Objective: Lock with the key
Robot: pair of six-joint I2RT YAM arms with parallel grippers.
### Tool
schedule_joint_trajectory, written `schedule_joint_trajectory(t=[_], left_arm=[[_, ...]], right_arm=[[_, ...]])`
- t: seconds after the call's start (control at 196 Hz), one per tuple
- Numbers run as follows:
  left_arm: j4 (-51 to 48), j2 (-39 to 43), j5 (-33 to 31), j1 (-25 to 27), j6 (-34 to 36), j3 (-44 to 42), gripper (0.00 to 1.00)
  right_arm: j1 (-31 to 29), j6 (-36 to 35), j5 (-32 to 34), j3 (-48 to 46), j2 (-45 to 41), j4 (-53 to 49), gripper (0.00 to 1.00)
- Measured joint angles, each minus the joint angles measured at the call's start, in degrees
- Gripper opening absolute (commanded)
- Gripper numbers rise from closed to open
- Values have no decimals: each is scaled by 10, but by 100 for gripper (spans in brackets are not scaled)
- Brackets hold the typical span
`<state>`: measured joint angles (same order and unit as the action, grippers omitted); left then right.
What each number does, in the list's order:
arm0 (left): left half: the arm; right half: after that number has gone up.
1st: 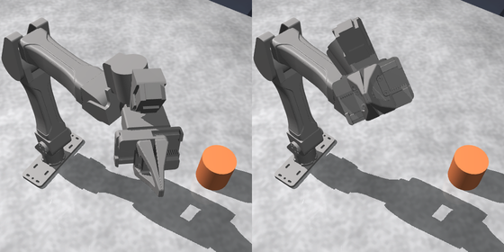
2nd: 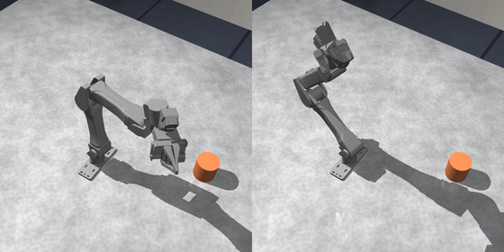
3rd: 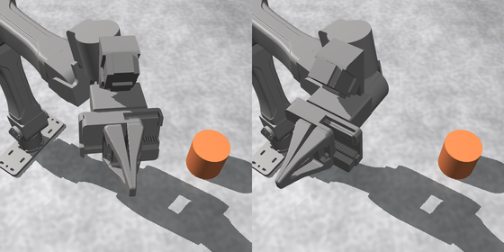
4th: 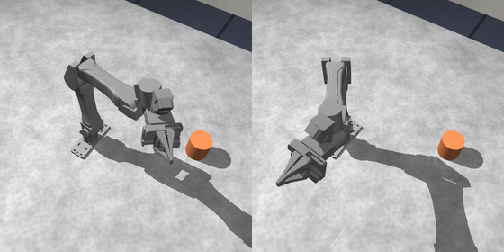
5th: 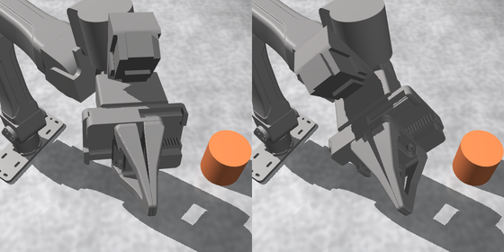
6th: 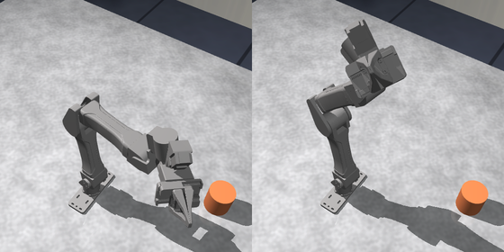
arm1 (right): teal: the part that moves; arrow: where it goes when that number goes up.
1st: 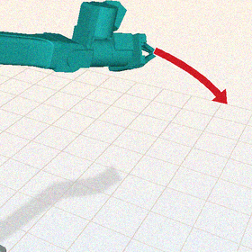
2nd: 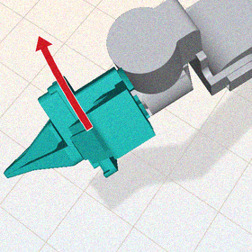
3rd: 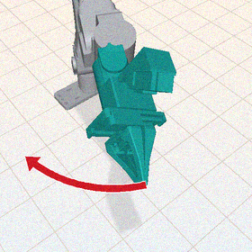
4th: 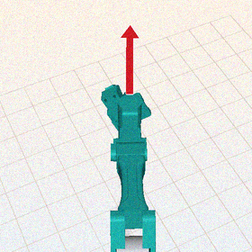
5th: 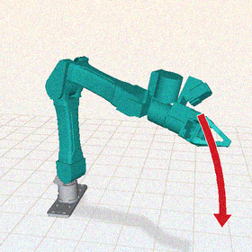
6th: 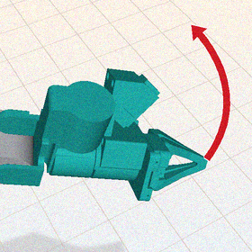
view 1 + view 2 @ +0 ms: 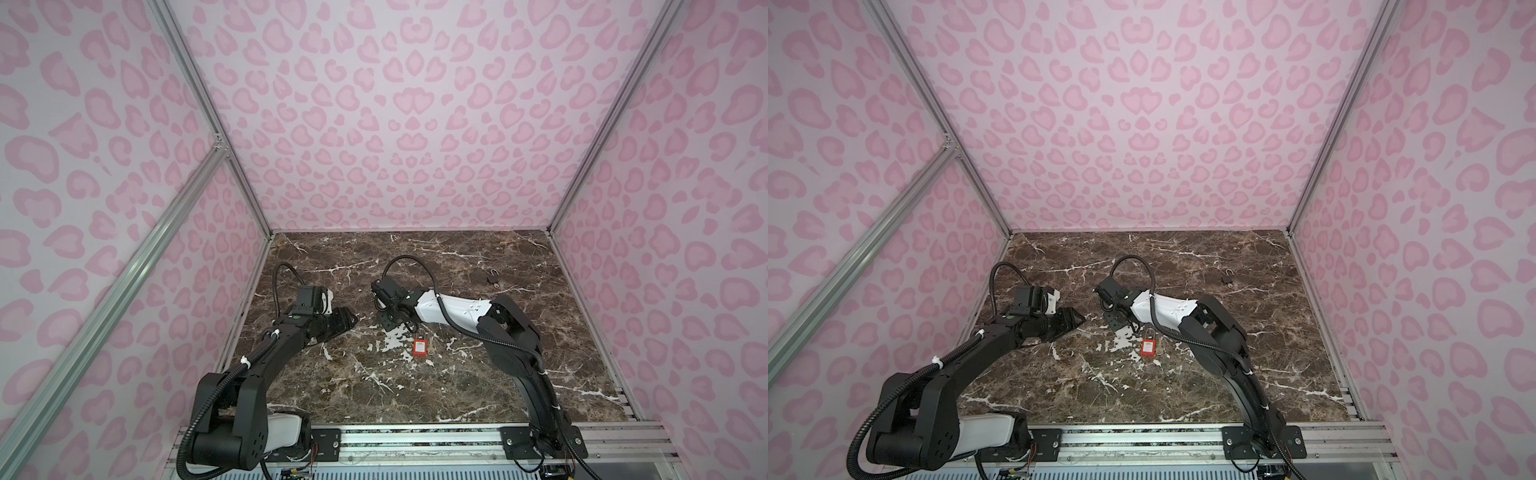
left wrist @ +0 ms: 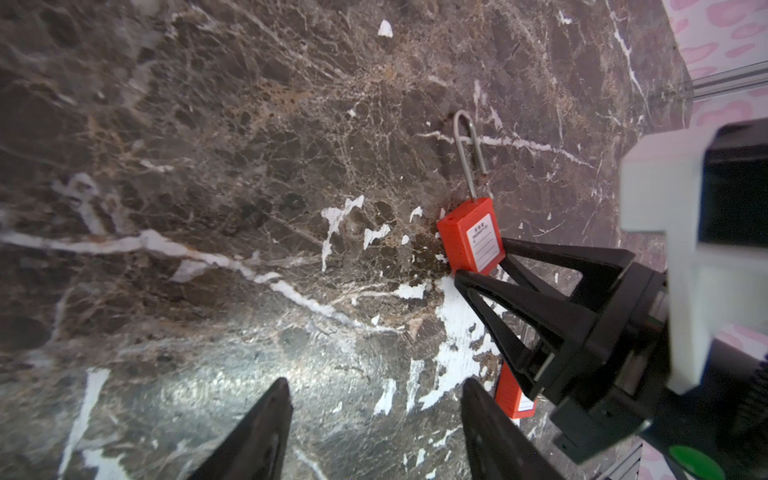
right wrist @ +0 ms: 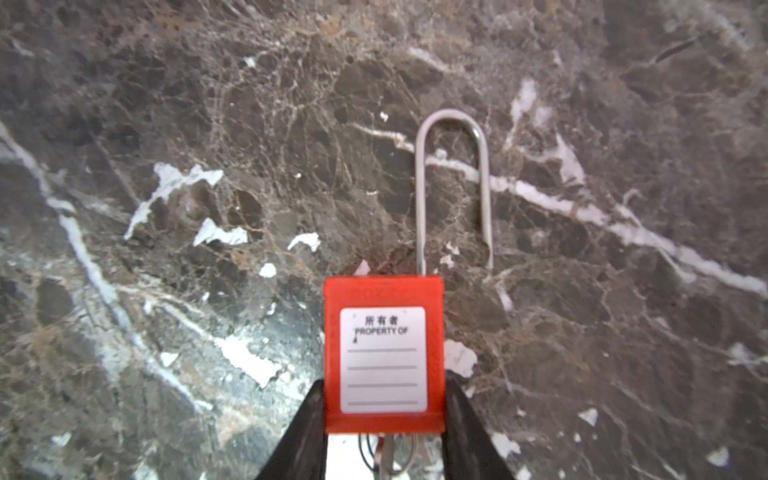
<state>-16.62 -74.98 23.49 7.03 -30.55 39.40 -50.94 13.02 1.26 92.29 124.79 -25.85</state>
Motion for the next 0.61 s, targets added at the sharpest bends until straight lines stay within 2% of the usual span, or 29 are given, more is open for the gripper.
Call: schedule_joint_trajectory(t=[0.265,0.418,0.612], left_arm=[[24,3,47,0,-32,5,67],[65,2,91,0,-68,7,66],[113,-8,137,0,-100,13,60]], right_arm=[[7,-26,-18,-40,-48,27,30],[16,-36,-62,-88,-105,57,30],[19,-36,-112,-131,-152,79,30]])
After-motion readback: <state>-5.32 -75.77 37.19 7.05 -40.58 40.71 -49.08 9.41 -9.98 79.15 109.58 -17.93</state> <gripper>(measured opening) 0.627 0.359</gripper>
